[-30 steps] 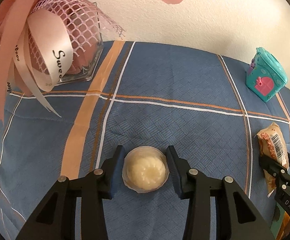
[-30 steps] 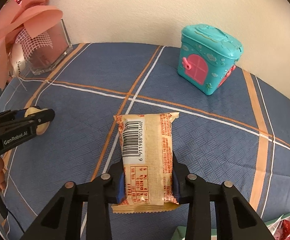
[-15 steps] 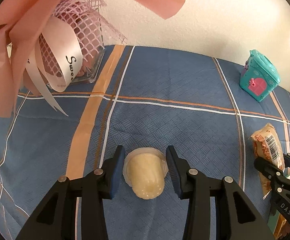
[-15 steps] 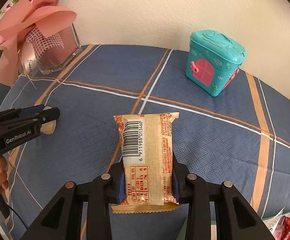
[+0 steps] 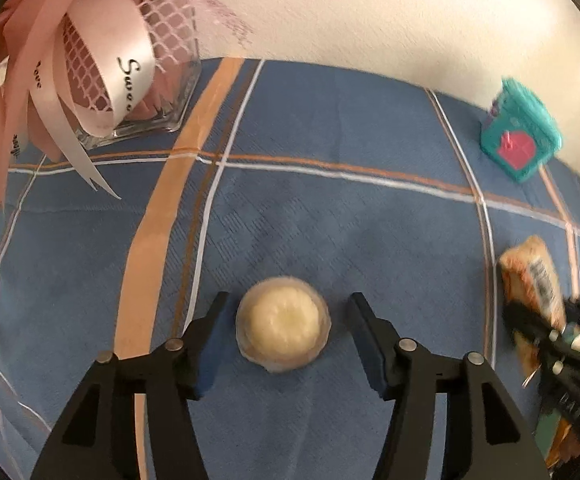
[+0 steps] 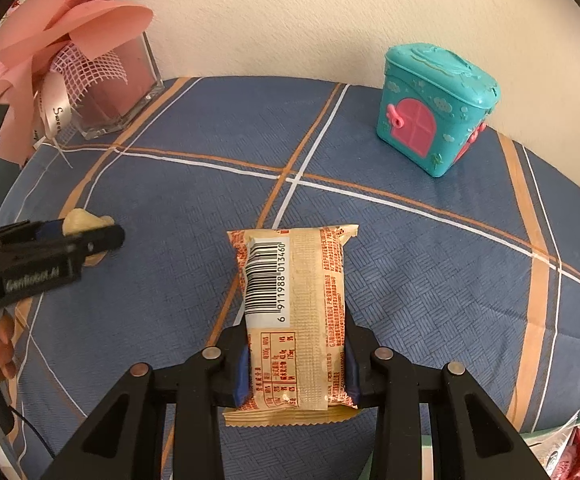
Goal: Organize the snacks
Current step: 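Carry the pudding cup in left gripper while right carries bread bag over tray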
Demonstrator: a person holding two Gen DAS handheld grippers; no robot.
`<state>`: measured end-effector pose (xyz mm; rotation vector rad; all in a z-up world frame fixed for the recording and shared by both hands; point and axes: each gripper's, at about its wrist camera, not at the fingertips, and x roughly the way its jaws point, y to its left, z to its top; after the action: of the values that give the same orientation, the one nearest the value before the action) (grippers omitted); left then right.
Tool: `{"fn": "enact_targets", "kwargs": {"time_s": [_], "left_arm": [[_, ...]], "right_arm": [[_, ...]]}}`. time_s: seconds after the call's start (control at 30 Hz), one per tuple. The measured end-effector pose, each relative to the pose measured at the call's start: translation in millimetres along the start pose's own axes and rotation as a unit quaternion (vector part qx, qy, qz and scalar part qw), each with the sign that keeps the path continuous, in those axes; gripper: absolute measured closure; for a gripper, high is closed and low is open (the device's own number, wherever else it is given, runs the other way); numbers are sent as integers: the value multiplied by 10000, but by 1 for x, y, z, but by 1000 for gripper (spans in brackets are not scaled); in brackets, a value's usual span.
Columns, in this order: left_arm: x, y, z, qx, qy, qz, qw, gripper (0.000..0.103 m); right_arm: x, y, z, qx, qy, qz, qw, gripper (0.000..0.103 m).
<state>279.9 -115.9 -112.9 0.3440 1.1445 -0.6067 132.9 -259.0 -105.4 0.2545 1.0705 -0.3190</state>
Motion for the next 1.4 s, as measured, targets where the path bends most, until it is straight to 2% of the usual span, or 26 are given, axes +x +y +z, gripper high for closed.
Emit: {"fn": "enact_targets", "kwargs": {"time_s": [0.1, 0.2, 0.43, 0.67, 0.93, 1.17, 1.4], "left_arm": [[-2, -3, -5, 161, -24, 119, 9998, 43], [-5, -2, -8, 198, -77, 152, 9997, 54], [-8, 0, -16, 199, -182, 196, 9994, 55], [-31, -3, -40, 72, -196, 135, 9997, 55], [-90, -14, -61, -136, -326, -46, 9994, 55], [-156, -31, -83, -299, -594, -216, 9976, 55], [-202, -53, -97, -560, -846, -506, 9936, 55]], "right_arm": [[1, 1, 0, -9, 2, 12, 10000, 65], [2, 1, 0, -8, 0, 18, 10000, 65], [1, 3, -1, -7, -11, 34, 10000, 65], [-11, 8, -7, -48, 22, 71, 10000, 65], [-62, 18, -18, 54, -143, 198, 9997, 65], [-123, 24, -36, 137, -315, 149, 9993, 65], [-187, 20, -63, 393, -584, 113, 9975, 65]]}}
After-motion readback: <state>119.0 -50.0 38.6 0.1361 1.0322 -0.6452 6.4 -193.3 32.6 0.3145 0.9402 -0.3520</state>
